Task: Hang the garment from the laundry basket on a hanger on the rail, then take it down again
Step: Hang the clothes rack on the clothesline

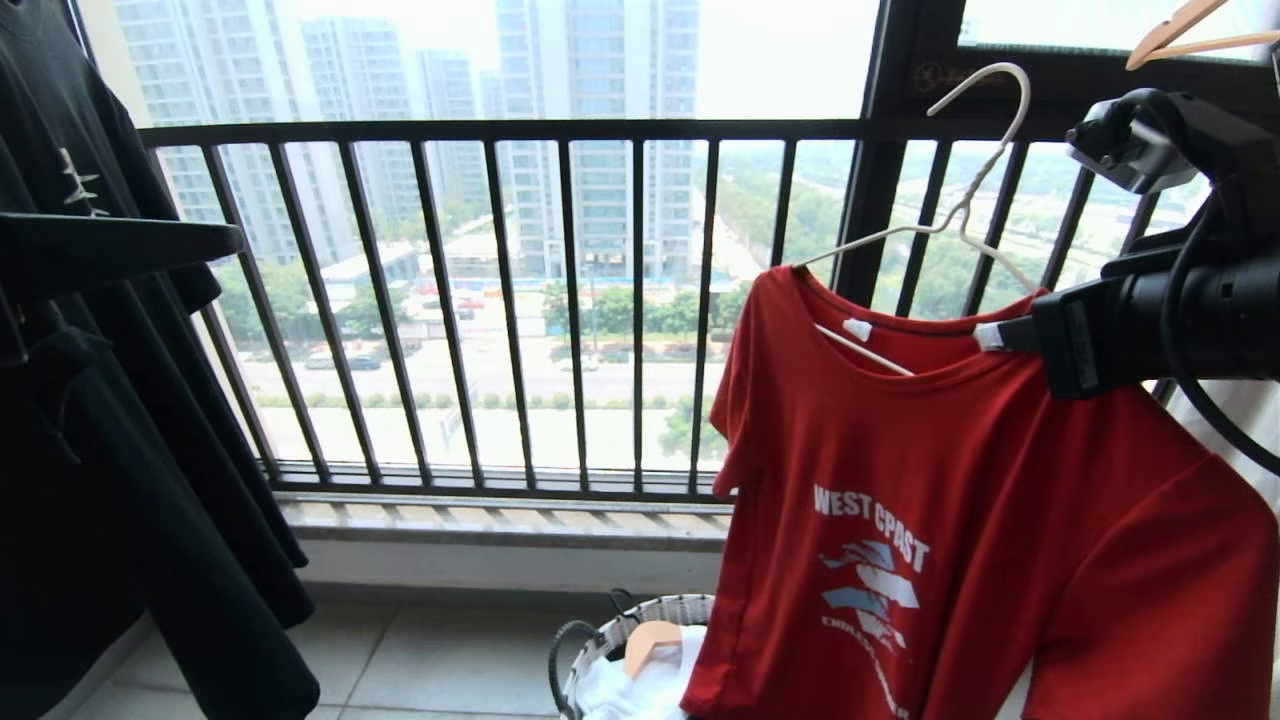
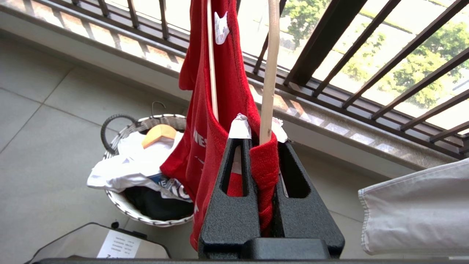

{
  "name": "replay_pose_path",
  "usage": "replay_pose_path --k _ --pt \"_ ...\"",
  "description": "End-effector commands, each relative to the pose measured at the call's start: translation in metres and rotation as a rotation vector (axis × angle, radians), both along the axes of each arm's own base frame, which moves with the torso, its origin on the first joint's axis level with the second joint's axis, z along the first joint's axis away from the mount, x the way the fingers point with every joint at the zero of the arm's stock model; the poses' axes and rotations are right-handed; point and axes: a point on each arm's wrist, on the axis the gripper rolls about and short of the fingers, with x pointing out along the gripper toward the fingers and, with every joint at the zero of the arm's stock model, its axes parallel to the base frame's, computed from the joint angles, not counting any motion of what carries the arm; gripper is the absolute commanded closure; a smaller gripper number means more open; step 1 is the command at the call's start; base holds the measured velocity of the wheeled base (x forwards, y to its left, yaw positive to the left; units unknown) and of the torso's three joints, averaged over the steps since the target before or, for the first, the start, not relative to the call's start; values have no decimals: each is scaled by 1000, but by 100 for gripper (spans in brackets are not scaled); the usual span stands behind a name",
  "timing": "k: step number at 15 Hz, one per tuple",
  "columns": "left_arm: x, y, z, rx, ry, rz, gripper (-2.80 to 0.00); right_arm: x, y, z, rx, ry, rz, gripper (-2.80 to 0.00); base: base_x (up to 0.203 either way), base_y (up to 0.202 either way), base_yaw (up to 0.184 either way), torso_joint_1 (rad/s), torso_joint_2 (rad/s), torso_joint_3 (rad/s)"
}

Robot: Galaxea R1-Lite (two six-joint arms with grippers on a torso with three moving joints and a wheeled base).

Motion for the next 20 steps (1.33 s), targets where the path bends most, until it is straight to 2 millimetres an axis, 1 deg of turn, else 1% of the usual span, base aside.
replay_pose_path --k 1,4,10,13,20 --pt "7 -2 -3 5 24 -5 0 -12 -6 -5 -2 -10 -10 0 0 0 0 154 -466 -310" --pt "15 -5 -9 10 55 -45 0 -24 -12 -5 0 -19 -14 0 0 0 0 168 -477 -312" --pt "15 -6 -11 10 61 -73 0 -42 -21 -15 -10 -8 -27 0 0 0 0 191 -495 -303" --pt "16 -6 -11 10 62 -73 0 -46 -22 -17 -12 -6 -24 0 0 0 0 221 -521 -306" --pt "16 -6 -12 11 64 -73 0 -48 -23 -22 -20 7 -23 0 0 0 0 248 -565 -318"
